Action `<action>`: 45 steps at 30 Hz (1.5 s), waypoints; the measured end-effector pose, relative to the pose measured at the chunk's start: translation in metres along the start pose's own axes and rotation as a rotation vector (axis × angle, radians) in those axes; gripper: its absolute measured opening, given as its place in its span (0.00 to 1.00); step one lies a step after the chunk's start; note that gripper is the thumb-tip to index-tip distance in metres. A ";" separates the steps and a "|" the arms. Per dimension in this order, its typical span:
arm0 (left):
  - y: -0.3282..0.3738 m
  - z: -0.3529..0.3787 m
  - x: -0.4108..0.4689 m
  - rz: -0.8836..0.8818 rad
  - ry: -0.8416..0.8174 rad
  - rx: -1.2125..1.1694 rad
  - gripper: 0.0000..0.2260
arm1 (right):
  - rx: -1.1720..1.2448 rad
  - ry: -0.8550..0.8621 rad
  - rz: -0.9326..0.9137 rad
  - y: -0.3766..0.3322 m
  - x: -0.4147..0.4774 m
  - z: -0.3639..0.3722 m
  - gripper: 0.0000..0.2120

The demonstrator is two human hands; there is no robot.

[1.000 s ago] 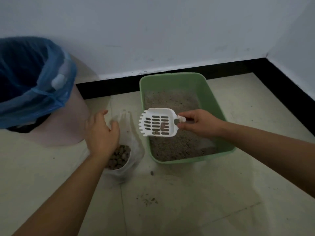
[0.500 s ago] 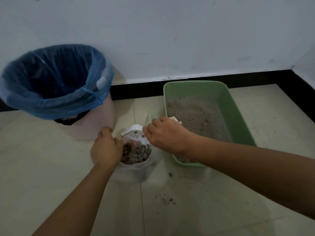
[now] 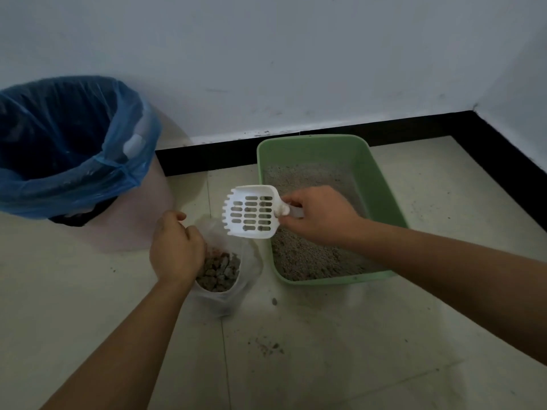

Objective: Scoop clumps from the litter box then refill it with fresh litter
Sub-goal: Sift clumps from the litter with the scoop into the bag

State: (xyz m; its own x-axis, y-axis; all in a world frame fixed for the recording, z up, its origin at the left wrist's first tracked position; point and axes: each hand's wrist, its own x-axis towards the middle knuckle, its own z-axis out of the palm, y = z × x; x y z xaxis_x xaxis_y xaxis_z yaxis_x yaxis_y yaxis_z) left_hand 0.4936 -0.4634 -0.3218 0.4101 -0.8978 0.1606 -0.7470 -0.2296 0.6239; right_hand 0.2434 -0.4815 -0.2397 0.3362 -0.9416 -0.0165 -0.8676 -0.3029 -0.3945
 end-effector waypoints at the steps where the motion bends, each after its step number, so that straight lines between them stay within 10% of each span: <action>1: 0.001 -0.001 0.000 -0.061 0.026 -0.054 0.12 | -0.021 -0.023 -0.010 -0.004 -0.002 0.005 0.15; 14: 0.000 -0.039 0.000 -0.414 0.304 -0.370 0.07 | -0.688 -0.103 -0.897 -0.038 -0.037 0.090 0.14; 24: 0.006 -0.038 -0.003 -0.255 0.211 -0.220 0.05 | -0.369 -0.124 -0.505 -0.010 -0.007 0.055 0.37; 33: 0.056 0.011 -0.038 0.229 -0.135 0.084 0.18 | -0.169 0.069 0.104 0.086 0.013 -0.039 0.20; 45: 0.091 0.092 -0.063 0.022 -0.392 0.165 0.25 | -1.027 -0.458 0.086 0.128 0.007 -0.058 0.11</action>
State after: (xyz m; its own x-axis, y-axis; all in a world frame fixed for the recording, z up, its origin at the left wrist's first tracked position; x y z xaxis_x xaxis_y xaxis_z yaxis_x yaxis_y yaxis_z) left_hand 0.3515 -0.4622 -0.3453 0.1872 -0.9708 -0.1503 -0.8401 -0.2375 0.4877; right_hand 0.1130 -0.5353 -0.2370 0.1801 -0.8866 -0.4260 -0.7135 -0.4159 0.5638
